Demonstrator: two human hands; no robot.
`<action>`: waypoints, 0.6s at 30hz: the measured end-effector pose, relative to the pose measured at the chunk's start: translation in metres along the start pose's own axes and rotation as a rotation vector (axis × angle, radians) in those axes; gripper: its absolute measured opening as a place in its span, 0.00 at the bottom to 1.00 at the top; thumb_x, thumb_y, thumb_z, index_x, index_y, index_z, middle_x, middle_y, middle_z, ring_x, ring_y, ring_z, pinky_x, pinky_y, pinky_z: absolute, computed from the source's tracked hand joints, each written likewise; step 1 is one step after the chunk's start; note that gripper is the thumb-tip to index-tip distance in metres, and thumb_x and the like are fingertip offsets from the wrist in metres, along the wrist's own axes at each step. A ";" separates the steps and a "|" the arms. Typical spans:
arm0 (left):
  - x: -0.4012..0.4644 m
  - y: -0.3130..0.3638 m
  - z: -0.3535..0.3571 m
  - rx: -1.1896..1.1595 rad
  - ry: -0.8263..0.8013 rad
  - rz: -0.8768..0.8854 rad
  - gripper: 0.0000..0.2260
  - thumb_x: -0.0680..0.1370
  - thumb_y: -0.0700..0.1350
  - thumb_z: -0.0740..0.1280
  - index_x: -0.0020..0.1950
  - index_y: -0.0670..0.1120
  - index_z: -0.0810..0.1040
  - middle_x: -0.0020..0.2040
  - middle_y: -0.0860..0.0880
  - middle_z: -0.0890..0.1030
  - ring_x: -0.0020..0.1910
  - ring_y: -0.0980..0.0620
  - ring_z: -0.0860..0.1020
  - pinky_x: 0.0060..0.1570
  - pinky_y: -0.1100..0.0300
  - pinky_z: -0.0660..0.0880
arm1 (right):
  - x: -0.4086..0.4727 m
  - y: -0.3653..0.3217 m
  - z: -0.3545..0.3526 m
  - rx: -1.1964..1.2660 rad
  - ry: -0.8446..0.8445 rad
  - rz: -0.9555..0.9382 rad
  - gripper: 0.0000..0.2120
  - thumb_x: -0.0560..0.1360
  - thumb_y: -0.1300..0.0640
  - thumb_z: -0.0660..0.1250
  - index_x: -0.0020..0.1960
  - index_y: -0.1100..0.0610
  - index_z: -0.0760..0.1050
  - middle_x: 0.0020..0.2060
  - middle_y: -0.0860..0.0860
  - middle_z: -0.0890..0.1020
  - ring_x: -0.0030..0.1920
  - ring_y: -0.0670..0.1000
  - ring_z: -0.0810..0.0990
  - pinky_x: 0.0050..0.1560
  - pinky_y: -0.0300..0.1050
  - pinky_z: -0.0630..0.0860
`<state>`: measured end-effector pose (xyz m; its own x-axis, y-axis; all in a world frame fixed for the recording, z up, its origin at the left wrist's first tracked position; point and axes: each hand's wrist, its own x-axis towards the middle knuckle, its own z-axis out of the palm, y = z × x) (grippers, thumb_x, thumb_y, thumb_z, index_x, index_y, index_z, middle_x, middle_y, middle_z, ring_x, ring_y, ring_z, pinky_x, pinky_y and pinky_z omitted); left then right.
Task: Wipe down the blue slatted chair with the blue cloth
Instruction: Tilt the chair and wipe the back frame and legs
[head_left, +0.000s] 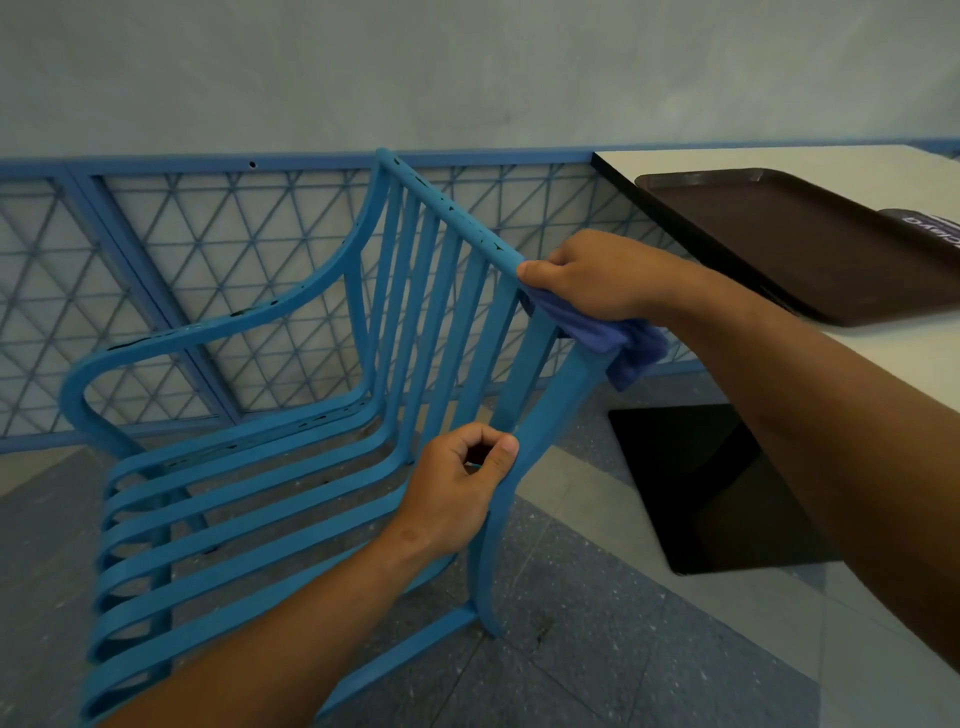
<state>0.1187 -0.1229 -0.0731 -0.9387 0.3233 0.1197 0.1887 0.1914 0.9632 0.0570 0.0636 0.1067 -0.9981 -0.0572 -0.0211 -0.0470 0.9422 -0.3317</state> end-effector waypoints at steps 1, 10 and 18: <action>0.000 0.000 0.000 -0.008 0.003 -0.006 0.12 0.80 0.54 0.67 0.43 0.48 0.82 0.39 0.49 0.82 0.39 0.54 0.80 0.43 0.55 0.78 | 0.001 0.000 0.001 0.002 0.011 -0.009 0.31 0.82 0.37 0.56 0.43 0.64 0.80 0.32 0.55 0.76 0.32 0.53 0.72 0.33 0.45 0.67; -0.006 -0.001 -0.001 0.007 0.020 0.023 0.14 0.78 0.56 0.68 0.40 0.48 0.81 0.33 0.53 0.78 0.34 0.57 0.76 0.36 0.63 0.74 | -0.038 0.012 -0.005 -0.005 -0.027 -0.073 0.22 0.81 0.40 0.60 0.44 0.56 0.82 0.39 0.61 0.82 0.33 0.54 0.75 0.36 0.48 0.71; -0.001 -0.004 -0.002 0.000 0.005 0.013 0.12 0.79 0.53 0.69 0.38 0.51 0.80 0.32 0.57 0.77 0.33 0.58 0.75 0.35 0.64 0.73 | -0.003 -0.001 0.001 0.036 0.080 0.062 0.26 0.76 0.40 0.66 0.49 0.65 0.82 0.32 0.56 0.72 0.32 0.53 0.69 0.34 0.45 0.66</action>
<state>0.1185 -0.1260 -0.0765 -0.9375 0.3214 0.1335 0.2011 0.1870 0.9616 0.0601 0.0622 0.1062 -0.9991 0.0287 0.0320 0.0151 0.9308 -0.3653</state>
